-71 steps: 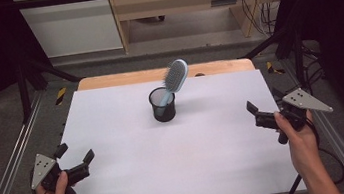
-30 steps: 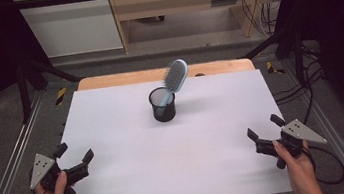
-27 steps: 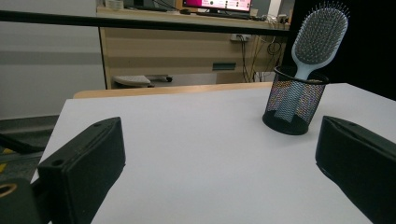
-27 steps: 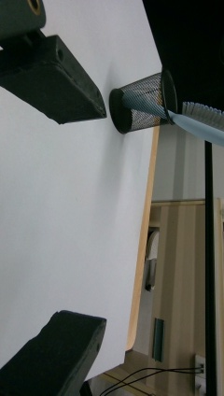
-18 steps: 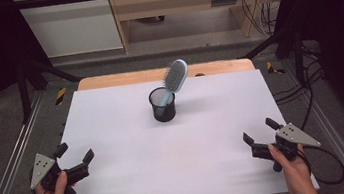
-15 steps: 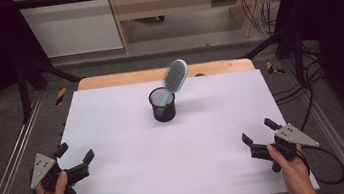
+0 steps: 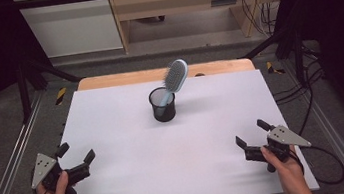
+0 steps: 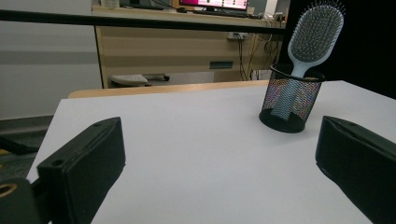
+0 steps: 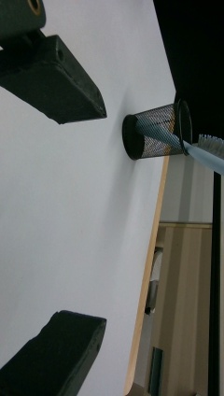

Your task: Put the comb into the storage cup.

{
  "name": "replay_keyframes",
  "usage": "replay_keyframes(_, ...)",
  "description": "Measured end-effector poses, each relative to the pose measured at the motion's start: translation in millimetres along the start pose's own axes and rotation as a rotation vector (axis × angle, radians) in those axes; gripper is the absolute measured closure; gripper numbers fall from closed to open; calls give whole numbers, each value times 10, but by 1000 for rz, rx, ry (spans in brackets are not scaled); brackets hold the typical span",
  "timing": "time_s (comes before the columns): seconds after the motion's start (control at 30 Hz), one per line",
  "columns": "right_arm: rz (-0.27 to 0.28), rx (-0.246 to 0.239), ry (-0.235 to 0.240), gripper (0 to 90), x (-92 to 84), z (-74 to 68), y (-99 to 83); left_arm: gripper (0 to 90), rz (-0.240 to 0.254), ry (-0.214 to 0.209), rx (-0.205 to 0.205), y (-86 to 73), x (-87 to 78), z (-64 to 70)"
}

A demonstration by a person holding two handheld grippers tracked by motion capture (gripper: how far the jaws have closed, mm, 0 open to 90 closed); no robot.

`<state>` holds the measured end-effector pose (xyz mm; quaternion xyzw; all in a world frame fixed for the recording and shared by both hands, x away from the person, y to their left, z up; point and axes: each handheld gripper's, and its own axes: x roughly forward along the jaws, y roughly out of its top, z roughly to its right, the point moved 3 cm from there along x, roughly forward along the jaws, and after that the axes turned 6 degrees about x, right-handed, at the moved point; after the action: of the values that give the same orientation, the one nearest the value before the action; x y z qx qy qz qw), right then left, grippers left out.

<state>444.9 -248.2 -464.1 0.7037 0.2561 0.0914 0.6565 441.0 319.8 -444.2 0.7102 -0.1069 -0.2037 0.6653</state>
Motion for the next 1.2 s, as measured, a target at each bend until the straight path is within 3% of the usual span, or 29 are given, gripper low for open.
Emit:
replay_keyframes(0.77,-42,-30,68,28,236,-173,17,16,-9,-25,7,-8,25,30)
replay_keyframes(1.2,-38,-39,65,27,335,-170,19,16,-6,-35,-9,-18,36,16)
